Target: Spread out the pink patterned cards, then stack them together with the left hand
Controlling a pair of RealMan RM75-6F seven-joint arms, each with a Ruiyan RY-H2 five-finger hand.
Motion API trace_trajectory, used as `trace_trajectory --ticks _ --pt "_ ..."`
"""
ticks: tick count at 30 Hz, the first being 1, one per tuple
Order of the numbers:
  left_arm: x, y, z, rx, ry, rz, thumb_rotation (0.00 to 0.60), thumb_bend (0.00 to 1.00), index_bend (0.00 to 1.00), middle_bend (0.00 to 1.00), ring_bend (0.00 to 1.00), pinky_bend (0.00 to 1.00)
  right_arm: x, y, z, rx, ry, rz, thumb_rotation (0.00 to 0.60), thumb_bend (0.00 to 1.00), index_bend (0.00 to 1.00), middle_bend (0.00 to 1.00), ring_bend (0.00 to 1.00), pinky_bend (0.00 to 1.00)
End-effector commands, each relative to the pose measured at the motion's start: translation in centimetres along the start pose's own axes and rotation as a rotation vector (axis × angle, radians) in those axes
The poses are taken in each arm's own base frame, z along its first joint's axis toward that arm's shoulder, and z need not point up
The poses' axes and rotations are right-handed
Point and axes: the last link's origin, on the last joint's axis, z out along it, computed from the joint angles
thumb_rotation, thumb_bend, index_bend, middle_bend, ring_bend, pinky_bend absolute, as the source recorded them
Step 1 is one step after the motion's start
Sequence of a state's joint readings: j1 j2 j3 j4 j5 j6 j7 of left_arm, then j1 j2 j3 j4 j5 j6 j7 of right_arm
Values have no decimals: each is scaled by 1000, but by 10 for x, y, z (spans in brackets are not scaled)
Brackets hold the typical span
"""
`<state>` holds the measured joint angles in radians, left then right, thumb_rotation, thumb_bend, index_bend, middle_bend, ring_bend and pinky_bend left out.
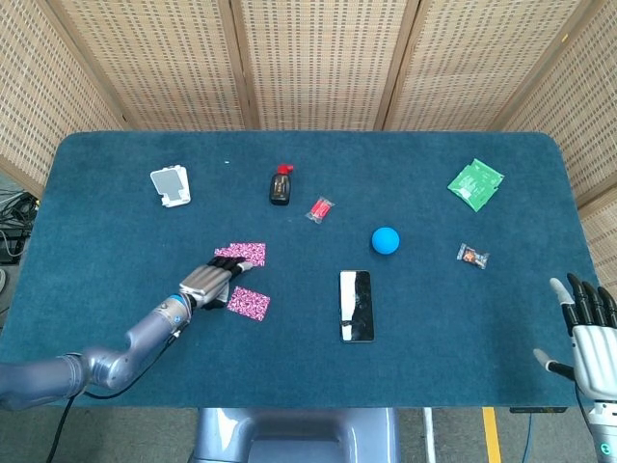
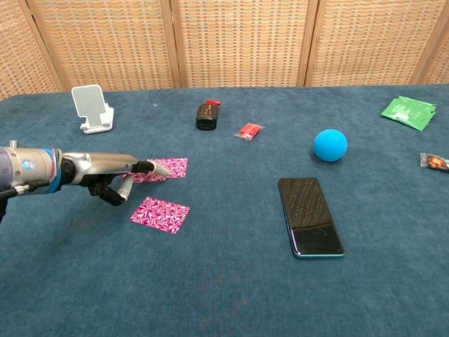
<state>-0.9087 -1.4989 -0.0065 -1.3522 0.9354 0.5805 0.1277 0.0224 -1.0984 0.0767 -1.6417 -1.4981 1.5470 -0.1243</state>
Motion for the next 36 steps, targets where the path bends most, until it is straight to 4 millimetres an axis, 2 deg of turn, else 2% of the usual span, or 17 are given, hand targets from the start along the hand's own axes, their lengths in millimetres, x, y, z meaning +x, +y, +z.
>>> trace_trajectory --ticks 1,7,11,12,13,14,16,17,18,20,22,25,31,36 --pt "2 -25 -8 55 15 -7 600 1000 0 0 0 0 -1 -2 -1 5 -5 1 600 0 0 0 0 0" --pt "3 -57 -17 126 25 -35 600 1000 0 0 0 0 -1 -3 -1 10 -5 3 600 0 0 0 0 0" --pt "17 -60 -23 114 100 -76 600 983 0 0 0 0 -1 -4 -1 11 -4 4 600 0 0 0 0 0" --pt "24 -58 -25 98 148 -74 600 927 0 0 0 0 -1 -4 0 12 -4 4 600 0 0 0 0 0" --pt "30 -56 -26 85 184 -70 600 782 0 0 0 0 -1 -4 0 12 -5 5 600 0 0 0 0 0" --pt "33 -54 -27 75 210 -69 600 571 0 0 0 0 -1 -4 0 13 -6 5 600 0 0 0 0 0" --pt "43 -47 -27 55 267 -67 600 254 0 0 0 0 -2 -5 0 15 -9 6 600 0 0 0 0 0" --pt "49 -42 -26 45 292 -65 600 152 12 0 0 0 -2 -5 0 18 -11 7 600 0 0 0 0 0" --pt "54 -37 -24 38 303 -61 600 117 33 0 0 0 -2 -6 1 21 -10 7 600 0 0 0 0 0" --pt "62 -28 -17 34 300 -68 600 94 93 0 0 0 -2 -6 1 23 -6 4 600 0 0 0 0 0" --pt "69 -19 -7 43 288 -77 600 85 196 0 0 0 -1 -6 1 21 -3 4 600 0 0 0 0 0" --pt "75 -8 6 62 274 -91 600 96 255 0 0 0 -1 -5 2 18 2 4 600 0 0 0 0 0" --pt "73 12 29 102 233 -76 600 120 282 0 0 0 -1 -2 3 8 0 7 600 0 0 0 0 0" --pt "68 18 42 136 222 -62 600 130 295 0 0 0 -2 0 5 -1 -7 7 600 0 0 0 0 0"
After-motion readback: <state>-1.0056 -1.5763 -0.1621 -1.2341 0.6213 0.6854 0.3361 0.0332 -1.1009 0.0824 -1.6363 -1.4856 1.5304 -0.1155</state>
